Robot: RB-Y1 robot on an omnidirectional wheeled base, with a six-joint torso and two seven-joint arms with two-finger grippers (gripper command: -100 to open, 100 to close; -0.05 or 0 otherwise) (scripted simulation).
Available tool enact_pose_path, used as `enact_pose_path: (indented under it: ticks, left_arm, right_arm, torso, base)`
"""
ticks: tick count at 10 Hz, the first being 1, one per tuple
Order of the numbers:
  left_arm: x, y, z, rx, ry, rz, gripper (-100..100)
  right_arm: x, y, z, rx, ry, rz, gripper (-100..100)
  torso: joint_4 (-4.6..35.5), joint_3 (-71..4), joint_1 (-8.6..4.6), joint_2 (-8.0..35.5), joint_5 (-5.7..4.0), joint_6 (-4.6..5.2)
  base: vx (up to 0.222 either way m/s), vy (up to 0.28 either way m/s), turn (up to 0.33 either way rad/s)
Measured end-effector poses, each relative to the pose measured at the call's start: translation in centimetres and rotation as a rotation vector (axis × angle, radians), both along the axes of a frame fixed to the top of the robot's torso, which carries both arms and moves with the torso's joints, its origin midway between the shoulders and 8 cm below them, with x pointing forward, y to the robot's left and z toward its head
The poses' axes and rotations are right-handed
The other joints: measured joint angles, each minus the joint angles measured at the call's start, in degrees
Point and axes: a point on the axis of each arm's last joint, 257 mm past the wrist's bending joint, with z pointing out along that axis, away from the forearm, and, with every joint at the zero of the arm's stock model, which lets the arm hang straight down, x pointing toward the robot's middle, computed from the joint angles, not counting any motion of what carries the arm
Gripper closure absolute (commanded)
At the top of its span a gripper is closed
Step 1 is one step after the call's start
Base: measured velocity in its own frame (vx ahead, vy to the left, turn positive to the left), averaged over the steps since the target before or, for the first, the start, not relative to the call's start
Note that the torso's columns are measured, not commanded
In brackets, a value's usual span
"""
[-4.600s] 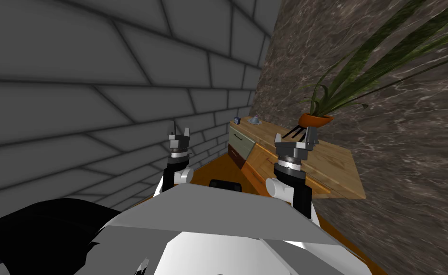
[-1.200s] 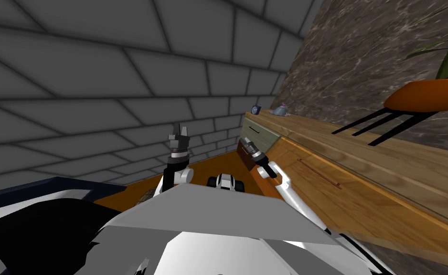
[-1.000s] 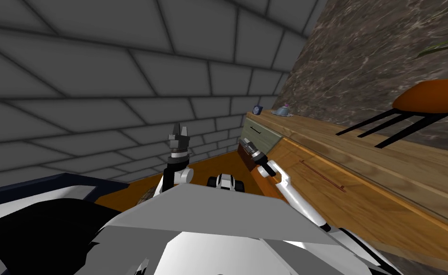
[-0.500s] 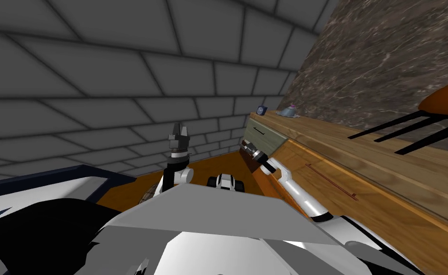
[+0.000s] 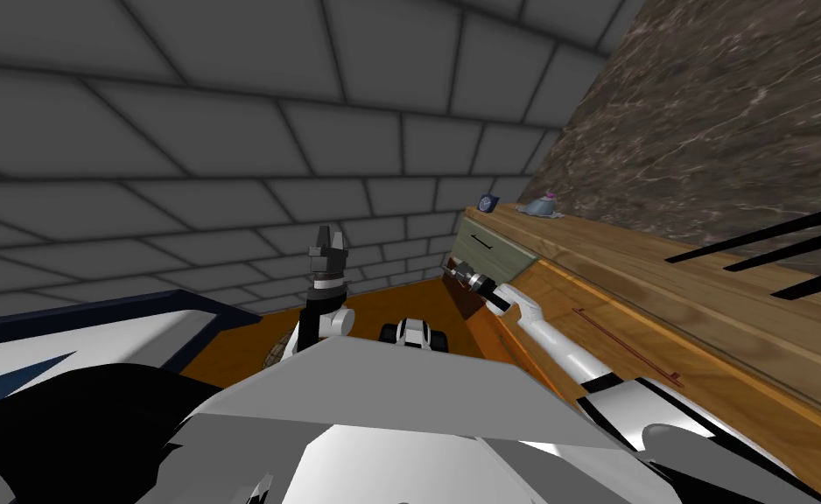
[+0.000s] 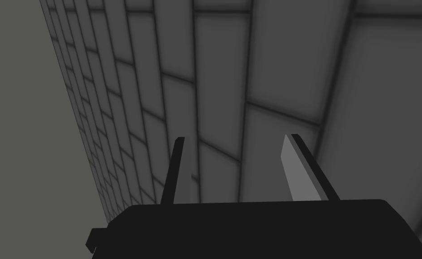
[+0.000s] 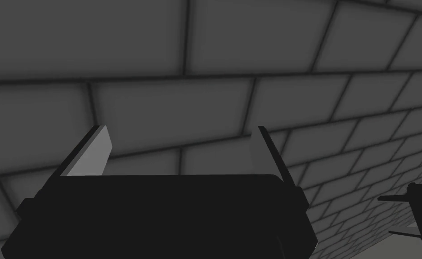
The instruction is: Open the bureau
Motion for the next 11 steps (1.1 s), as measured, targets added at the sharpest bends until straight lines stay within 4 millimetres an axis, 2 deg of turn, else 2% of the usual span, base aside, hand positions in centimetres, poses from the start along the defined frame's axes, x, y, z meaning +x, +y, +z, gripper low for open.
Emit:
enact_pose_path:
  ticks: [4, 5, 8, 11]
  left_arm:
    - [0.0, 0.0, 0.0, 0.0, 0.0, 0.0, 0]
    - [0.0, 0.0, 0.0, 0.0, 0.0, 0.0, 0]
    - [0.0, 0.0, 0.0, 0.0, 0.0, 0.0, 0]
    - [0.0, 0.0, 0.0, 0.0, 0.0, 0.0, 0]
  right_arm:
    - [1.4, -3.9, -2.6, -0.166, -0.009, -0.029, -100]
    - [1.9, -5.5, -3.1, -0.23, -0.019, -0.033, -100]
    - [3.0, -9.1, -3.7, -0.371, -0.032, -0.055, -100]
    - [4.0, -11.7, -4.5, -0.472, -0.042, -0.071, -100]
  torso:
    - [0.0, 0.0, -0.02, 0.0, -0.01, 0.03]
    - [0.0, 0.0, -0.01, 0.0, 0.0, 0.0]
    - [0.0, 0.0, -0.03, 0.0, -0.02, 0.04]
    - [0.0, 0.0, -0.01, 0.0, -0.01, 0.02]
  base:
    - [-0.005, 0.003, 0.06]
    - [-0.004, 0.003, 0.05]
    - [-0.003, 0.003, 0.047]
    - [-0.005, 0.004, 0.087]
